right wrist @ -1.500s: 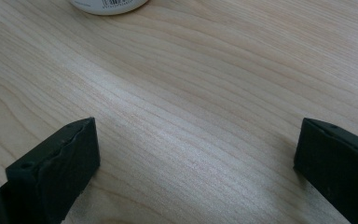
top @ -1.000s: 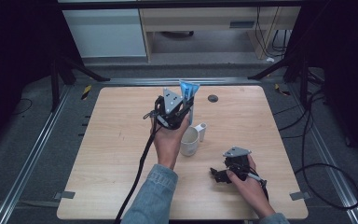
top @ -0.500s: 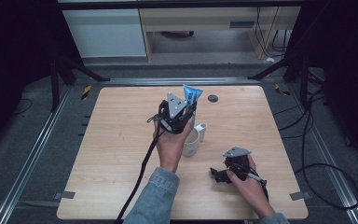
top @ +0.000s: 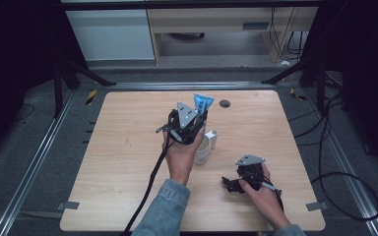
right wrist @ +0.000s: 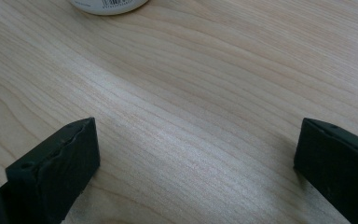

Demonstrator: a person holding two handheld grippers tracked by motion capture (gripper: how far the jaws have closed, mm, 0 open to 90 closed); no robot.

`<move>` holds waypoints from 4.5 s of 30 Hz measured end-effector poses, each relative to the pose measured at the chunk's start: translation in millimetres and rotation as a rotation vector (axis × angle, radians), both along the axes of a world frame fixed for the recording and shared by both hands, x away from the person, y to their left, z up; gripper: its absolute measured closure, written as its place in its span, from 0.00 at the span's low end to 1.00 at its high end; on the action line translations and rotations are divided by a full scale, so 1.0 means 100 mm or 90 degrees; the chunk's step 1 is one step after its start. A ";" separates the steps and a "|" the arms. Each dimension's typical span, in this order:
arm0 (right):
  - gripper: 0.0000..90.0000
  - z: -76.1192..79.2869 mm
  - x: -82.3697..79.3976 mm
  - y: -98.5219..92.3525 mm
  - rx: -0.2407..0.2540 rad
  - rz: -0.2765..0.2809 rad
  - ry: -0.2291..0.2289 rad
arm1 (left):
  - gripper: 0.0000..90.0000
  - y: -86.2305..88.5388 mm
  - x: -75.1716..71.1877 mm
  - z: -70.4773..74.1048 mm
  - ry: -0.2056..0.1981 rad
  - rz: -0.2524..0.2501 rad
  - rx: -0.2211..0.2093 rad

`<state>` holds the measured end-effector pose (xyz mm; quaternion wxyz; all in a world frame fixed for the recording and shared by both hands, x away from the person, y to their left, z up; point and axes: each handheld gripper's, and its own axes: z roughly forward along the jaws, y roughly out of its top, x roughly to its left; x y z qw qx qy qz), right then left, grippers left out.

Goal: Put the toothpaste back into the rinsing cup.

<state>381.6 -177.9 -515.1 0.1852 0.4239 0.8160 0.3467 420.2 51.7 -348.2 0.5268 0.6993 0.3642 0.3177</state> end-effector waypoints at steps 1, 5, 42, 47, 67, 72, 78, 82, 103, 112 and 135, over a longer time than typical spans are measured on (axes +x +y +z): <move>0.00 0.00 0.00 0.00 0.000 0.000 0.000 | 0.80 -0.01 -0.01 0.00 0.000 0.002 -0.003; 0.00 0.00 0.00 0.00 0.000 0.000 0.000 | 0.80 -0.02 -0.04 -0.03 -0.001 0.006 0.000; 0.00 0.00 0.00 0.00 0.001 0.001 0.000 | 0.80 -0.05 0.01 -0.41 0.025 0.013 0.027; 0.00 0.00 0.00 0.00 0.001 0.000 0.000 | 0.80 -0.06 0.02 -0.46 0.034 0.013 0.035; 0.00 0.00 0.00 0.00 0.002 0.001 -0.001 | 0.80 -0.07 0.05 -0.55 0.056 0.015 0.050; 0.00 0.00 0.00 0.00 0.002 0.001 -0.001 | 0.80 -0.07 0.06 -0.56 0.066 0.016 0.052; 0.00 0.00 0.00 0.00 0.001 0.001 -0.001 | 0.79 -0.07 0.08 -0.58 0.077 0.017 0.055; 0.00 0.00 0.00 0.00 0.001 0.001 -0.001 | 0.79 -0.07 0.09 -0.60 0.084 0.015 0.057; 0.00 0.00 0.00 0.00 0.002 0.001 -0.001 | 0.79 -0.07 0.13 -0.63 0.112 0.022 0.059; 0.00 0.00 0.00 0.00 0.002 0.001 0.000 | 0.78 -0.10 0.15 -0.62 0.118 0.022 0.063; 0.00 0.00 0.00 0.00 0.002 0.001 -0.001 | 0.75 -0.16 0.17 -0.58 0.135 0.016 0.081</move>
